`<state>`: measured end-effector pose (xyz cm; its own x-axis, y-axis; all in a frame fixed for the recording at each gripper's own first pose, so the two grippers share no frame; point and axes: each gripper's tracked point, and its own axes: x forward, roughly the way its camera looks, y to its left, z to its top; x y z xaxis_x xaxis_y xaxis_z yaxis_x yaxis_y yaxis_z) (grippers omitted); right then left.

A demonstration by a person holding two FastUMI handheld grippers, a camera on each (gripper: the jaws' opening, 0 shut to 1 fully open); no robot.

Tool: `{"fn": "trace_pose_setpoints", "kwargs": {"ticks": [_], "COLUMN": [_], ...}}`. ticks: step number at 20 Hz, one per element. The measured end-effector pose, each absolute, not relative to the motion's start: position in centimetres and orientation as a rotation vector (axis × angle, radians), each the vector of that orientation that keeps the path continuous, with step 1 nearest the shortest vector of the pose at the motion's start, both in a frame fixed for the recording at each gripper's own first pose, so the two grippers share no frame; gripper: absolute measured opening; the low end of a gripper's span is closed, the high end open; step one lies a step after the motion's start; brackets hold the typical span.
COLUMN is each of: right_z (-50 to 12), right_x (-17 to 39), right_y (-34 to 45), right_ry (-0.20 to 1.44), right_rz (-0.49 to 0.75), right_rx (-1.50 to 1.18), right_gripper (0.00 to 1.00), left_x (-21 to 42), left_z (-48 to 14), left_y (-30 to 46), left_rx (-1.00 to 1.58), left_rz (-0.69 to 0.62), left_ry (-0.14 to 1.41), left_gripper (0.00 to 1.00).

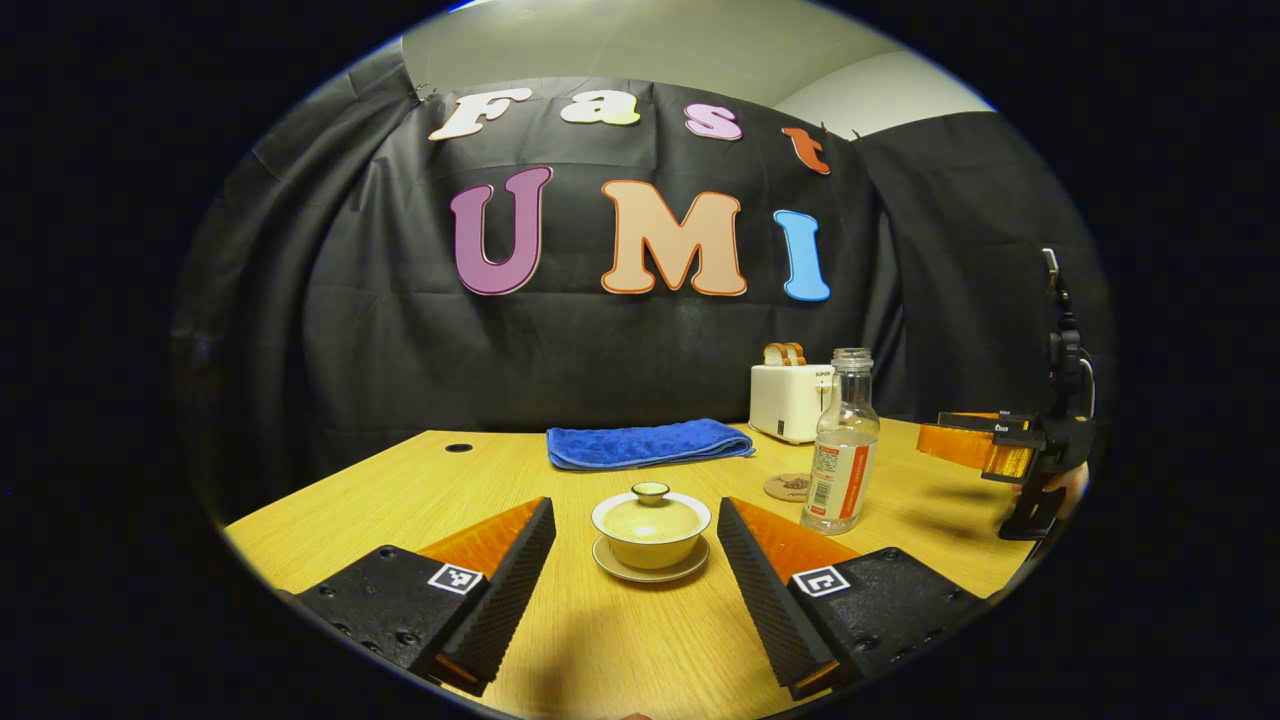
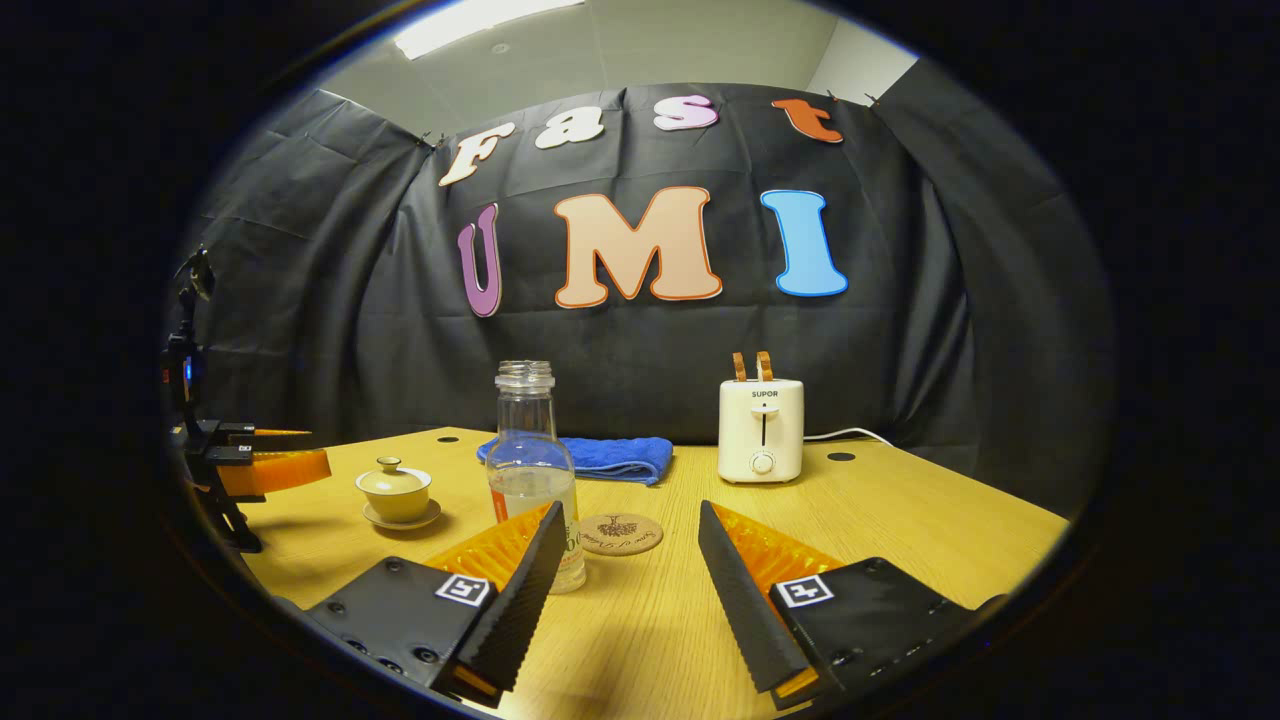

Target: Open the teacup lid with one hand, grasp the water bottle and pour water into the teacup with the other hand; after pouring, place the water bottle on the coaster and then close the teacup lid.

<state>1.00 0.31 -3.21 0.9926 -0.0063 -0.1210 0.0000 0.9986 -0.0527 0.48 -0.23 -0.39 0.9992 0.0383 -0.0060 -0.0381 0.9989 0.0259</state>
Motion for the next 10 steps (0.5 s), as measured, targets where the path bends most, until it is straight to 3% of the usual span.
{"fn": "trace_pose_setpoints", "kwargs": {"ticks": [10], "right_z": [-3.08], "right_x": [1.02], "right_y": [-0.03], "right_ry": [0.121], "right_rz": [-0.026], "right_rx": [-0.053], "right_gripper": [0.87], "left_x": [0.76], "left_z": [-0.44], "left_y": [0.27], "left_rx": [0.027], "left_rz": [0.085], "left_ry": [0.004], "left_gripper": [0.96]}}
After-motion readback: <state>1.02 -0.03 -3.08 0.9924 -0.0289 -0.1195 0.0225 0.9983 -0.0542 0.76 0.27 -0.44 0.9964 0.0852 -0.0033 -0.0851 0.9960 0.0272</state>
